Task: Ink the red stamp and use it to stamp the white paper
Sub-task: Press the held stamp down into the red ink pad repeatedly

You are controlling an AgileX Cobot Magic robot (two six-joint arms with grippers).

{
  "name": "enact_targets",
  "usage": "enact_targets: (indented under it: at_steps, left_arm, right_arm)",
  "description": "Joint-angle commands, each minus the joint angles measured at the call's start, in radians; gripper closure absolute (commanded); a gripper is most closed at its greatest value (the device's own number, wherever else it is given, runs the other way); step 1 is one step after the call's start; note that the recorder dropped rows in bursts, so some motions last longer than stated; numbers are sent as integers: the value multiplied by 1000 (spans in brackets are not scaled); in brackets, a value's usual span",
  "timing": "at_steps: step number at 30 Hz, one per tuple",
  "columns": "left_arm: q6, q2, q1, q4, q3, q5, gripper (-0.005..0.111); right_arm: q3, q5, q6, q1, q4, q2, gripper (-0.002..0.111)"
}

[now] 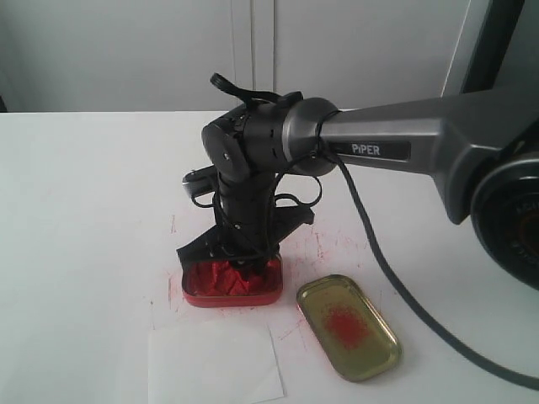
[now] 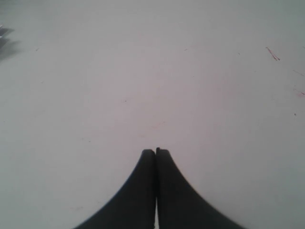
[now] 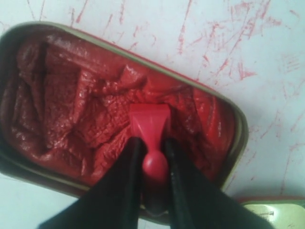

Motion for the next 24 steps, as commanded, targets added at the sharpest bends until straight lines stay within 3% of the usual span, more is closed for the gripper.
enact_targets:
  at_steps: [1, 24]
  left_arm:
    - [-3, -4, 1, -1, 5, 1, 107]
    - [-3, -4, 1, -1, 5, 1, 107]
  right_arm:
    - [35, -42, 30, 3, 4, 10, 108]
    - [35, -75, 37, -1, 0, -127, 108]
